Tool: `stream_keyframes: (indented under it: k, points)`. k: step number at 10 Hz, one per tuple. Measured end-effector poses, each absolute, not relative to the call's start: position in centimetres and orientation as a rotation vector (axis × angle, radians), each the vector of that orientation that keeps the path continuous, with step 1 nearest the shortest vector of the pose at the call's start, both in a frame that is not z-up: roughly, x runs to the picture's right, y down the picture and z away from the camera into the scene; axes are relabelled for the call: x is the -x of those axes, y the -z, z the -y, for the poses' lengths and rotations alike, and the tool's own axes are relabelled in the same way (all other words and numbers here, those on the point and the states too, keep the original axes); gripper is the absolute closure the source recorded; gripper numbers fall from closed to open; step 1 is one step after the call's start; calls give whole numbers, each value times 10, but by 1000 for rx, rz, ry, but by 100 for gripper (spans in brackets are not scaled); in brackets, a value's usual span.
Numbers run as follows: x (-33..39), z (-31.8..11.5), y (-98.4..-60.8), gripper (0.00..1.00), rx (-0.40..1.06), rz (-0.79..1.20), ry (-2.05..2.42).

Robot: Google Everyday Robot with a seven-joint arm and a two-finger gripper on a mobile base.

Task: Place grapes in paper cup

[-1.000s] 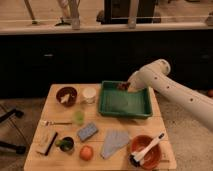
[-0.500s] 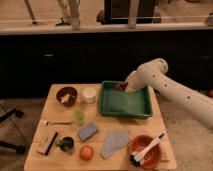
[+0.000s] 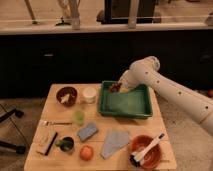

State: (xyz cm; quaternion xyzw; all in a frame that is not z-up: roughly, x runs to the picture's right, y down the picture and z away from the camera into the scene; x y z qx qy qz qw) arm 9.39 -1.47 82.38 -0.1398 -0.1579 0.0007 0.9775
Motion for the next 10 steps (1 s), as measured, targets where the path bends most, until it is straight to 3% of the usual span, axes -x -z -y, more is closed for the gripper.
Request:
stream_keyframes:
  k: [10]
  points:
    - [-39, 41, -833, 96, 355, 488, 144]
